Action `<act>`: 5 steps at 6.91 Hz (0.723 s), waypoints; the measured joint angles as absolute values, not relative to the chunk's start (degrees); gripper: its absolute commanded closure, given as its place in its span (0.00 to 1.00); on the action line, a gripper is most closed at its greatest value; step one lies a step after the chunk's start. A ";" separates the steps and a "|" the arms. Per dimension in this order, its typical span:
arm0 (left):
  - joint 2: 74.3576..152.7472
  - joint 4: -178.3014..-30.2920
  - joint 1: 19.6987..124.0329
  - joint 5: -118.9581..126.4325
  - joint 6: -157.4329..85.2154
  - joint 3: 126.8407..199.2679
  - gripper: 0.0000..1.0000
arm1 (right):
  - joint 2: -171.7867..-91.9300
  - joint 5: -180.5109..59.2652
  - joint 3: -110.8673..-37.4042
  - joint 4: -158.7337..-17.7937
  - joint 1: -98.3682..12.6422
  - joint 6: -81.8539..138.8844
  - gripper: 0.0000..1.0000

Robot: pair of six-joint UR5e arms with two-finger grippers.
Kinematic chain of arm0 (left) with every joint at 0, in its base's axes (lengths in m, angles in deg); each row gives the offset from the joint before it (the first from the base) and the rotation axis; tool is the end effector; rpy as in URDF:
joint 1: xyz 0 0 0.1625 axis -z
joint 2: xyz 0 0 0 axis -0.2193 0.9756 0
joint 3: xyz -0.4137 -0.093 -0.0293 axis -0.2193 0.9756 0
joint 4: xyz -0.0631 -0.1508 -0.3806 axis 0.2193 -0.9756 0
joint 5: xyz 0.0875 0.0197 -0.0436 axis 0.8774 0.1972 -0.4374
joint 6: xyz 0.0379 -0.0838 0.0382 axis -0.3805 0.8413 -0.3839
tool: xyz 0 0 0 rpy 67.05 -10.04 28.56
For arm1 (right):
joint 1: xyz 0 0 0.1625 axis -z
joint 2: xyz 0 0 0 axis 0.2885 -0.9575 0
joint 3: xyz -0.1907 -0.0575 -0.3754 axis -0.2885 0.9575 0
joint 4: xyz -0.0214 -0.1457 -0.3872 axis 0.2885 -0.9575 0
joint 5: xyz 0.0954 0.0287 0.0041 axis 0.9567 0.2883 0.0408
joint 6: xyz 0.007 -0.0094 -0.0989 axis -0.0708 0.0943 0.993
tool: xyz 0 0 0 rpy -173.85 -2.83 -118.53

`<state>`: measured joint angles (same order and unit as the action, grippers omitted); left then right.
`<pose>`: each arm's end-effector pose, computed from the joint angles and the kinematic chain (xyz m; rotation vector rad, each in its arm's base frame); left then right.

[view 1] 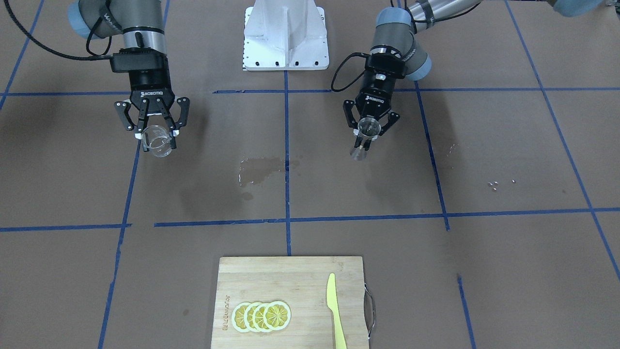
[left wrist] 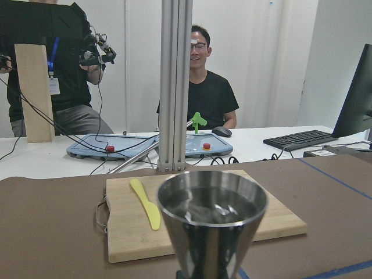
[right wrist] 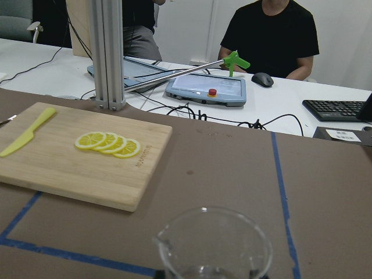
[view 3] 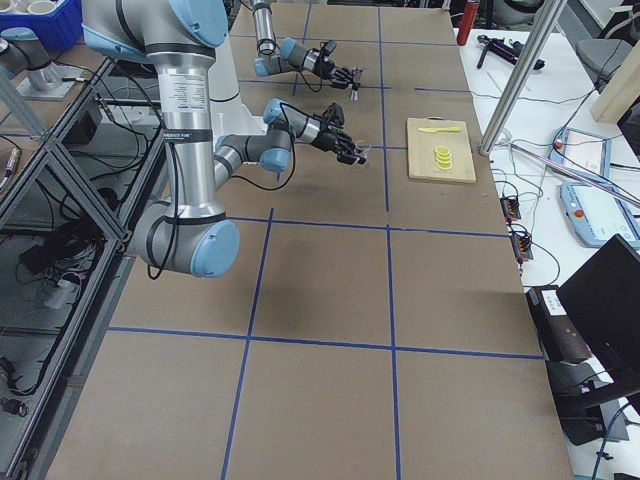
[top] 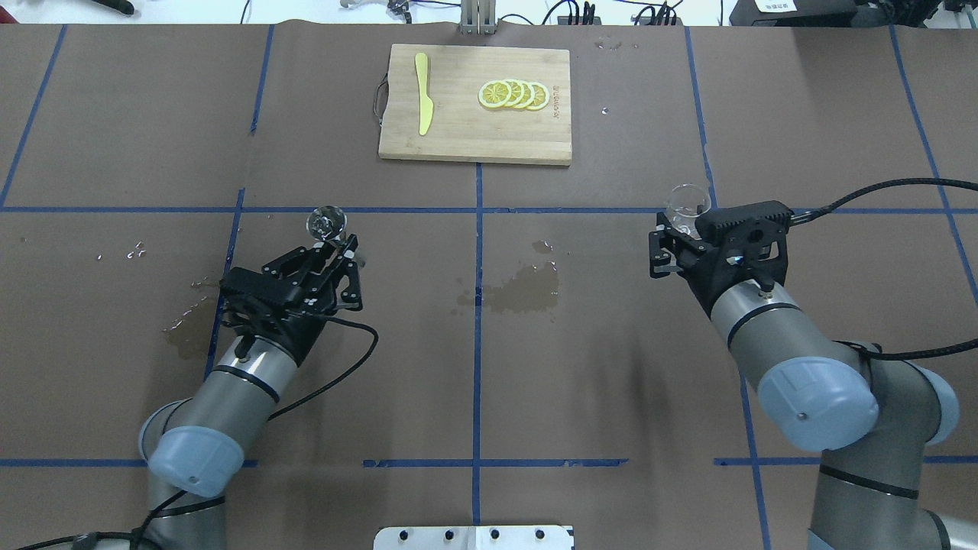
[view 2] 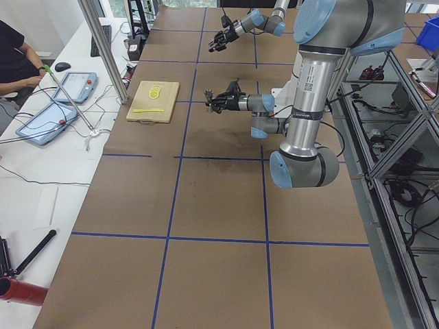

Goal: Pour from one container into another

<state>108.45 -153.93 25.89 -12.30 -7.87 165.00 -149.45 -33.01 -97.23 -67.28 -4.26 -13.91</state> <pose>0.4727 -0.3291 0.3535 1.3225 0.9245 -0.2878 -0.3753 -0.3549 0.3457 1.0103 -0.6712 0.2230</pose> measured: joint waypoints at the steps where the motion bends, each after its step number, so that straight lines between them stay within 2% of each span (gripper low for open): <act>1: 102.88 -161.41 25.92 -13.01 -7.53 165.42 1.00 | -152.43 -32.20 -96.97 -64.59 -5.18 -13.90 1.00; 3: 93.56 -168.57 26.00 -11.89 -2.42 163.92 1.00 | -154.81 -31.83 -95.97 -63.09 -6.30 -13.75 1.00; 5: 89.75 -169.27 26.03 -7.07 2.60 160.53 1.00 | -155.15 -31.77 -95.40 -62.92 -6.86 -13.85 1.00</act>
